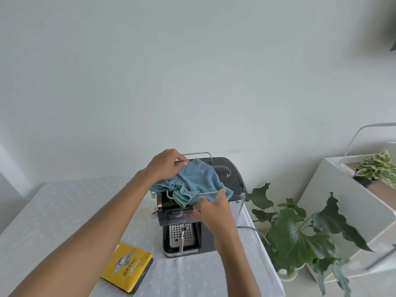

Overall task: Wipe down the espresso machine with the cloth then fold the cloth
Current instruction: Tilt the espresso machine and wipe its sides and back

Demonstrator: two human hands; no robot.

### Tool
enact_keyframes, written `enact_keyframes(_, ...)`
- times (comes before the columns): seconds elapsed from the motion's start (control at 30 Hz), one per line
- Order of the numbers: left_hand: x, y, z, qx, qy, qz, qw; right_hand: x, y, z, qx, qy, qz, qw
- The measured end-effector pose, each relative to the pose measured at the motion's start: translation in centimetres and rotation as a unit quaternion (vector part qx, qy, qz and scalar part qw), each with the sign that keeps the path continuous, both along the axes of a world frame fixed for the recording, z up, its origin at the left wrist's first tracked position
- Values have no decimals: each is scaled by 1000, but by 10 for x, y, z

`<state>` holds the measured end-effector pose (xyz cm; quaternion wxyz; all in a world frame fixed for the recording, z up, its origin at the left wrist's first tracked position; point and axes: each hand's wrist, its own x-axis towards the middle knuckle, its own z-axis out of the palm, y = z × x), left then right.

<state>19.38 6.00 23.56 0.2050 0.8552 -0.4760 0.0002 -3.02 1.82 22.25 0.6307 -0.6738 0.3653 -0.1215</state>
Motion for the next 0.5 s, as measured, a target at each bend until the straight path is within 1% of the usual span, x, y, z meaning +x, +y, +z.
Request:
enact_keyframes(0.07,-10,-4,-2,14,68,2,998,-7,-15,3,-62,25,16,998)
enact_keyframes(0.1,-13,-7,-2,24,84,12,996,-10,-24,6,-121,34,-1,992)
enact_keyframes(0.17,-15,-11,-4,23,99,38,994,-10,-43,10,-253,42,-69,964)
enact_keyframes(0.2,-17,-13,-4,17,111,51,992,-8,-51,13,-298,34,-92,950)
enact_keyframes(0.27,-20,-20,-4,23,135,76,988,4,-65,17,-340,29,-79,937)
enact_keyframes(0.33,-18,-28,-4,28,151,97,983,16,-76,14,-365,54,-39,929)
enact_keyframes(0.4,-16,-35,-5,16,177,122,977,24,-81,10,-391,62,-19,918)
enact_keyframes(0.5,-20,-41,-3,-24,212,147,966,29,-82,10,-403,70,-20,912)
